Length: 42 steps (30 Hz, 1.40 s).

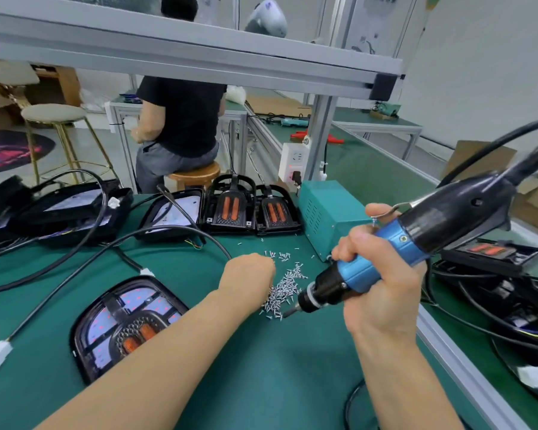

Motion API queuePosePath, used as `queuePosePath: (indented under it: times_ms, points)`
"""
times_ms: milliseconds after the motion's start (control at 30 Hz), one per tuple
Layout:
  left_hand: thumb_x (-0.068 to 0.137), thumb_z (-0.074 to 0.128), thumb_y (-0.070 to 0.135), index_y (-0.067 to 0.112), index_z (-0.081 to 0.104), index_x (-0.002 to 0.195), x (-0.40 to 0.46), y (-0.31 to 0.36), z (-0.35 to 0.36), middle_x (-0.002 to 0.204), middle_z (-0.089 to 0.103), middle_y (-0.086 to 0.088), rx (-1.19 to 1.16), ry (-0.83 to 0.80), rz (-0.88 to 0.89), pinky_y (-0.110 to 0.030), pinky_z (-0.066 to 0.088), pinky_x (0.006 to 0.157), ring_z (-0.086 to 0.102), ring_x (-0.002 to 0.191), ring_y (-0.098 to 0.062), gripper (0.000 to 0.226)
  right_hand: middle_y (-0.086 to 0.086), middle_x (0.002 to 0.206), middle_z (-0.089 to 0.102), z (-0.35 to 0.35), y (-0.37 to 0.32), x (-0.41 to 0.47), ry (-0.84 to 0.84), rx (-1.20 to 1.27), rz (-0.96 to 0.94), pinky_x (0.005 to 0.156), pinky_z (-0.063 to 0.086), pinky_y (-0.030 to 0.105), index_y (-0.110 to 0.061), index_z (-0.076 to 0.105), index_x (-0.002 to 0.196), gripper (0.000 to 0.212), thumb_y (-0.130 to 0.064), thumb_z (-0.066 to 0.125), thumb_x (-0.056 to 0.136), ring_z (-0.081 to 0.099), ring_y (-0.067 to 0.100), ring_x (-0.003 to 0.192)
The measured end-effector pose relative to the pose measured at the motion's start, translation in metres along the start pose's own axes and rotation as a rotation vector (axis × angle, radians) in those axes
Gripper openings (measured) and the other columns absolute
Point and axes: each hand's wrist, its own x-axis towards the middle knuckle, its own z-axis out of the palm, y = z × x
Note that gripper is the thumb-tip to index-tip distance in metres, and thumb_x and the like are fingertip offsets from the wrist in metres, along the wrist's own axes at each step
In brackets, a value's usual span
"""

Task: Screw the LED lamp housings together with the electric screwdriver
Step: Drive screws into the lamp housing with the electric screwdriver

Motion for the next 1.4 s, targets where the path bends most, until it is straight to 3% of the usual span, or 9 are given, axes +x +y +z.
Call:
queuePosePath:
  times_ms: [100,267,333,433,567,767,900,1100,1400]
  points:
    - [0.084,0.052,0.005,0.015,0.068,0.094,0.000,-0.001,0.001,0.097,0.068,-0.005,-0.038,0.018,-0.023,-0.029,0.045,0.070,0.062,0.090,-0.028,0.022,-0.002,0.055,0.051,0.000,-0.002,0.000,0.005,0.008,0.002,0.057,0.045,0.025,-0.013,0.056,0.091,0.035,-0.007,0.064,0.059,0.048,0.018,0.049]
    - [0.081,0.052,0.008,0.021,0.064,0.073,-0.004,-0.005,-0.005,0.088,0.071,0.002,-0.291,0.057,-0.086,-0.029,0.051,0.070,0.064,0.088,-0.023,0.019,-0.003,0.054,0.052,-0.001,-0.006,0.001,0.007,-0.007,-0.009,0.057,0.044,0.027,-0.010,0.054,0.094,0.029,0.001,0.057,0.067,0.049,0.018,0.049]
    - [0.078,0.053,0.006,0.016,0.066,0.069,-0.004,-0.009,-0.010,0.083,0.072,0.001,-0.432,0.079,-0.114,-0.031,0.055,0.071,0.064,0.085,-0.022,0.019,-0.002,0.054,0.052,0.001,-0.006,0.001,0.015,-0.002,-0.009,0.057,0.044,0.027,-0.011,0.054,0.092,0.029,0.001,0.056,0.066,0.048,0.019,0.049]
    - [0.079,0.057,0.004,0.009,0.073,0.074,-0.007,-0.017,-0.016,0.075,0.072,-0.001,-0.722,0.119,-0.169,-0.030,0.055,0.068,0.061,0.070,-0.017,0.017,0.000,0.053,0.049,0.004,-0.007,0.001,0.025,0.022,-0.003,0.057,0.045,0.025,-0.011,0.055,0.092,0.028,0.000,0.056,0.066,0.047,0.019,0.049]
    - [0.074,0.069,0.000,0.009,0.069,0.062,-0.020,-0.027,-0.025,0.052,0.060,0.000,-1.251,0.124,-0.296,-0.020,0.042,0.048,0.050,0.050,-0.013,0.015,0.001,0.053,0.047,0.009,-0.009,0.001,0.033,0.066,0.008,0.058,0.044,0.027,-0.012,0.055,0.091,0.027,0.000,0.055,0.067,0.046,0.018,0.048]
    - [0.077,0.067,-0.007,0.003,0.066,0.090,-0.059,-0.048,-0.048,0.071,0.071,-0.010,-1.914,0.150,-0.369,-0.019,0.050,0.048,0.060,0.050,-0.009,0.016,-0.001,0.054,0.045,0.021,-0.011,-0.001,0.035,0.158,0.059,0.057,0.042,0.025,-0.015,0.056,0.089,0.024,-0.002,0.054,0.069,0.045,0.014,0.046]
    - [0.080,0.060,-0.004,0.000,0.068,0.089,-0.094,-0.055,-0.052,0.071,0.071,-0.009,-2.043,0.207,-0.354,-0.019,0.053,0.051,0.062,0.053,-0.009,0.012,-0.004,0.050,0.045,0.037,-0.013,-0.006,0.021,0.234,0.084,0.056,0.042,0.024,-0.016,0.055,0.089,0.023,-0.003,0.050,0.070,0.043,0.012,0.046]
    - [0.061,0.067,0.001,0.006,0.071,0.075,-0.131,-0.060,-0.048,0.073,0.070,-0.010,-2.150,0.191,-0.406,-0.020,0.053,0.049,0.062,0.054,-0.012,0.015,-0.006,0.049,0.044,0.066,-0.017,-0.013,0.004,0.374,0.104,0.055,0.041,0.021,-0.017,0.053,0.087,0.021,-0.008,0.047,0.069,0.042,0.009,0.046]
    - [0.057,0.070,0.004,0.012,0.075,0.066,-0.149,-0.068,-0.042,0.071,0.063,-0.009,-2.101,0.198,-0.389,-0.022,0.053,0.051,0.058,0.054,-0.010,0.013,-0.006,0.050,0.044,0.091,-0.016,-0.022,-0.029,0.431,0.133,0.053,0.041,0.021,-0.016,0.054,0.085,0.018,-0.008,0.048,0.070,0.042,0.009,0.045]
